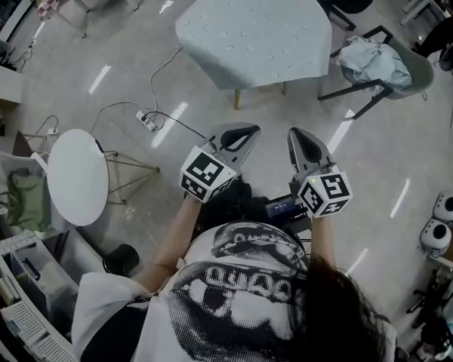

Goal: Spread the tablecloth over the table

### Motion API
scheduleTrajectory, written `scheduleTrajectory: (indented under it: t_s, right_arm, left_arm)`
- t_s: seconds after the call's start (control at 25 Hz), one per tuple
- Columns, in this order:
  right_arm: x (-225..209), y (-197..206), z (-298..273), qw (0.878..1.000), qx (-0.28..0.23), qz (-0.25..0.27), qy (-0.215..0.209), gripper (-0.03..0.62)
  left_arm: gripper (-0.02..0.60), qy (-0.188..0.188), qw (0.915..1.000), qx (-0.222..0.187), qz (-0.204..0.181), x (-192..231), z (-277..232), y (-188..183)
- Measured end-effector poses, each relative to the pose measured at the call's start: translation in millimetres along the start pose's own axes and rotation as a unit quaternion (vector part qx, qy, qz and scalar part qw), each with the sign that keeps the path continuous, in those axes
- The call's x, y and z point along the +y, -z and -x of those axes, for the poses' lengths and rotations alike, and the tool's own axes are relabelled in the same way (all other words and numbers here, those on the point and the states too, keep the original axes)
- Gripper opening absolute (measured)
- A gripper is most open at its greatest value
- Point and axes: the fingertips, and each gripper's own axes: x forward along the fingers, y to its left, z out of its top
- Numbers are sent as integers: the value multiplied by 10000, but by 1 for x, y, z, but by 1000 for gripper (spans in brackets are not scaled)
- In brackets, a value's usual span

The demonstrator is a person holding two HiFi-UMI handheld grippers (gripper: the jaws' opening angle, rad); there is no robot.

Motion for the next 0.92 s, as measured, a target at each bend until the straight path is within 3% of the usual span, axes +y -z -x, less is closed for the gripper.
scheduleTrajectory:
  t_s: [0.36, 0.92]
  right_arm:
    - [-5, 3, 35, 9997, -136, -117, -169, -5]
    - [-24, 12, 66, 9995, -161, -234, -167, -5]
  left_arm:
    - [12, -172, 9997, 125, -78, -35, 4, 3]
    - [12, -43, 9996, 243, -108, -76, -13, 6]
